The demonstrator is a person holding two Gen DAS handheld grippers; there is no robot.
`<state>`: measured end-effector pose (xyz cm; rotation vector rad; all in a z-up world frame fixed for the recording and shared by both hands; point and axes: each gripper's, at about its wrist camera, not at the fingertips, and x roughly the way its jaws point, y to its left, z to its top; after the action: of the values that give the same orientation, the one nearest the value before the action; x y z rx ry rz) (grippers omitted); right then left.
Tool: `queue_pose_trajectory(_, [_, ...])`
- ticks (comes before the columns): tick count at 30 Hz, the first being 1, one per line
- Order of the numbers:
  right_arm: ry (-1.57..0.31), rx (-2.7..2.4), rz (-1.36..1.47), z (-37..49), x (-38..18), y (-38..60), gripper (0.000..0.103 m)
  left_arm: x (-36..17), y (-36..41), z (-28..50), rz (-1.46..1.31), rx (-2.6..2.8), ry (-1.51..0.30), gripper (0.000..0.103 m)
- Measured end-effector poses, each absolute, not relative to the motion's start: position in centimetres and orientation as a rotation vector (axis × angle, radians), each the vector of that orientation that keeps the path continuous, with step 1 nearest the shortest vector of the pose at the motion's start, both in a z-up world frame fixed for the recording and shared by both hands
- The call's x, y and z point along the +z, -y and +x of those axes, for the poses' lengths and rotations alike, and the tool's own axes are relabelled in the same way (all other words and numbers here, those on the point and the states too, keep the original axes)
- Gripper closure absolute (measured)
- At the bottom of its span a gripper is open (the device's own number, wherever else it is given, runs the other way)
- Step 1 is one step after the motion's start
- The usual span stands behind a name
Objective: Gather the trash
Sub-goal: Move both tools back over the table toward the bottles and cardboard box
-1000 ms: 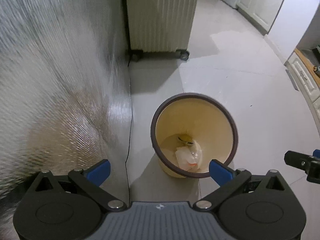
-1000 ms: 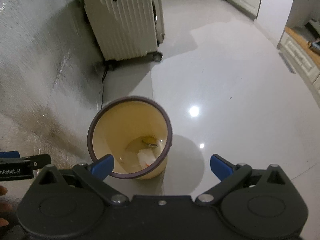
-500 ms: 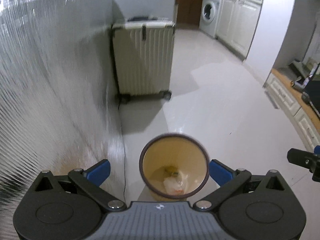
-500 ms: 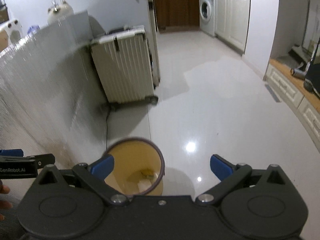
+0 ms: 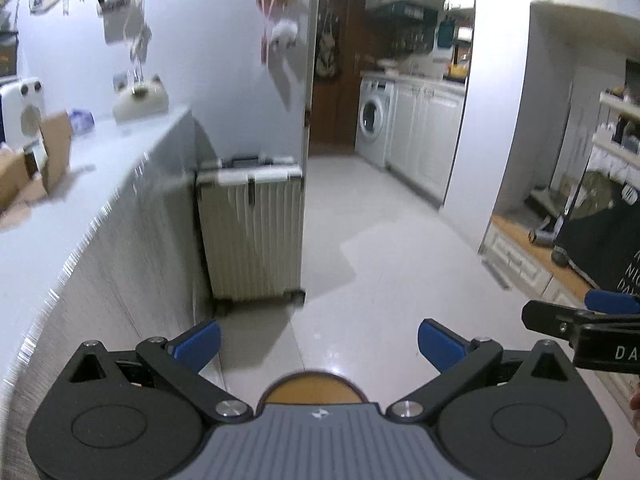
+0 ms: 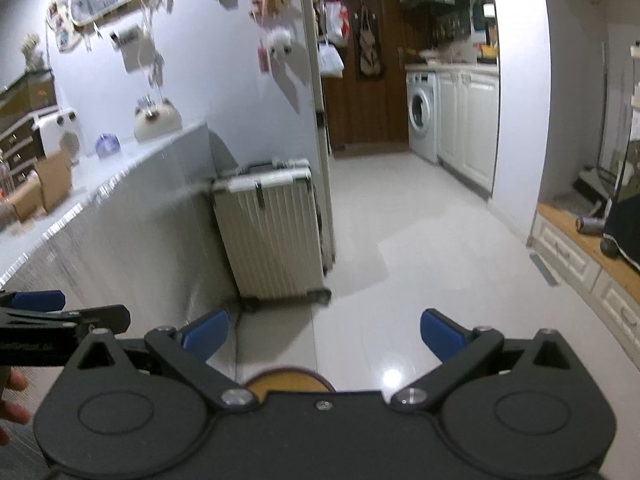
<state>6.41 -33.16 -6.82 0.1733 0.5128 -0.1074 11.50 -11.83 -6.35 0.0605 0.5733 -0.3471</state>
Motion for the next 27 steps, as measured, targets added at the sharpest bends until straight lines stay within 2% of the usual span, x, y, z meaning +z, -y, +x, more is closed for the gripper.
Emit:
queue_pose_trajectory(15, [-0.333, -0.022, 0.144, 4.4, 0.7, 29.0, 0.000, 2.7, 4.1, 6.1, 0.031, -0.237, -0.330, 0.000])
queue_pose_trajectory(27, [-0.281, 0.132, 0.150, 7.4, 3.3, 21.3, 0.000, 5.0, -7.5, 4.8, 0.060, -0.041, -0.279, 0.000])
